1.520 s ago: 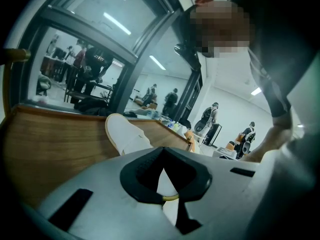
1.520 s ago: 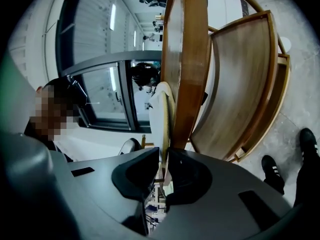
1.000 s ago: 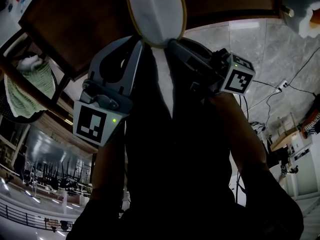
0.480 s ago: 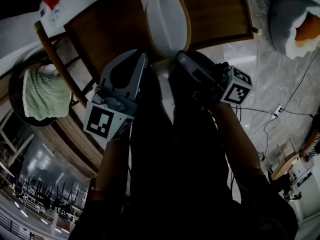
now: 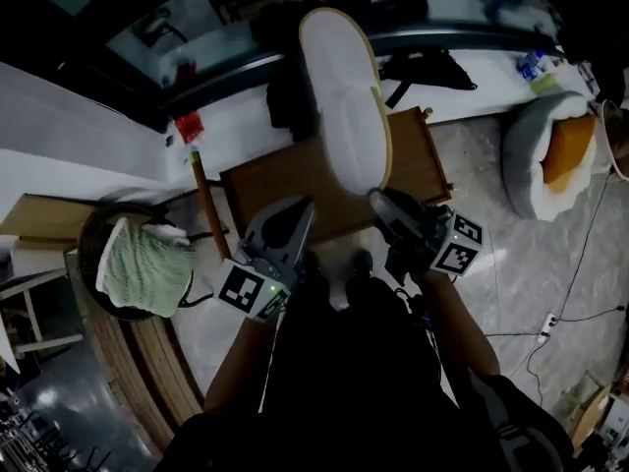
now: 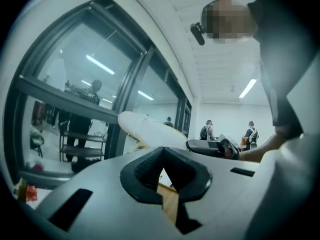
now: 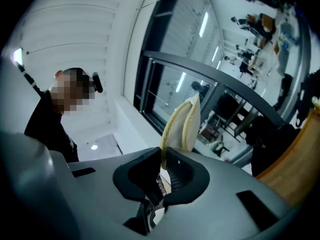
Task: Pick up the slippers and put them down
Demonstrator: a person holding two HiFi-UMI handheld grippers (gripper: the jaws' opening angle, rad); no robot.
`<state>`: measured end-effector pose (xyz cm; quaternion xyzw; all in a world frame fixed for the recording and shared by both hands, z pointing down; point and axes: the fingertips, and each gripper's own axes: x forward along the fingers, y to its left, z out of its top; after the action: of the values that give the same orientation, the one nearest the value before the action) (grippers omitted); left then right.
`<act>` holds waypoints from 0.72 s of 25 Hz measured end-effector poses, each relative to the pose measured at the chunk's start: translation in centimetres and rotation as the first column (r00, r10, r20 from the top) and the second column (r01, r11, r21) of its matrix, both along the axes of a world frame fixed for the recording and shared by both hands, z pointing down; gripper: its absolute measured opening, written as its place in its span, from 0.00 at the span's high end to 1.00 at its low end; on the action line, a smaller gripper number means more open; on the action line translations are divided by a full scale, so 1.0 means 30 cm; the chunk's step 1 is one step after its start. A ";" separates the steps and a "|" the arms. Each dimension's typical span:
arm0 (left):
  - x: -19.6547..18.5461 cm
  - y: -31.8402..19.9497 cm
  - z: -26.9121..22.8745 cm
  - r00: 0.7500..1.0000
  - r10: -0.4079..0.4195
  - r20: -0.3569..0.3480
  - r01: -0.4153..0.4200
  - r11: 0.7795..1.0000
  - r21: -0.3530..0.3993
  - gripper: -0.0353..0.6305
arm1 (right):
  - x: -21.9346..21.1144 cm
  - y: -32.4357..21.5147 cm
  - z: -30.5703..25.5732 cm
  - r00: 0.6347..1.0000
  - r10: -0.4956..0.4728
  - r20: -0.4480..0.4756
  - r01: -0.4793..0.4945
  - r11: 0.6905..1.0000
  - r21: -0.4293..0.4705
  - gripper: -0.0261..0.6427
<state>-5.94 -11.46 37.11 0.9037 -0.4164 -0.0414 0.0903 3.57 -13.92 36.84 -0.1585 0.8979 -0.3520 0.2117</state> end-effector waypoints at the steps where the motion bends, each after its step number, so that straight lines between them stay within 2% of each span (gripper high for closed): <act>1: 0.000 -0.005 -0.043 1.000 0.006 0.000 -0.006 1.000 0.021 0.93 | -0.003 -0.002 -0.050 1.000 0.003 0.002 -0.003 0.999 0.033 0.89; 7: -0.024 0.057 -0.280 0.999 0.035 0.000 -0.035 0.992 0.124 0.93 | -0.016 0.047 -0.340 0.999 0.020 0.045 -0.029 0.979 0.202 0.89; 11: -0.063 0.075 -0.406 0.998 0.042 0.038 -0.048 0.984 0.173 0.93 | -0.014 0.061 -0.500 0.997 0.009 0.075 -0.031 0.954 0.298 0.89; 14: -0.115 0.061 -0.488 0.997 0.018 0.072 -0.033 0.977 0.213 0.93 | -0.022 0.073 -0.581 0.997 0.006 0.072 -0.032 0.925 0.378 0.89; 18: -0.159 0.062 -0.559 0.996 -0.013 0.087 -0.010 0.965 0.261 0.93 | -0.029 0.098 -0.615 0.997 0.021 0.070 -0.050 0.900 0.434 0.90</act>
<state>-10.71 -9.60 20.32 0.9084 -0.4117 -0.0559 -0.0481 2.69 -10.98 18.37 -0.1124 0.9436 -0.1437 0.2764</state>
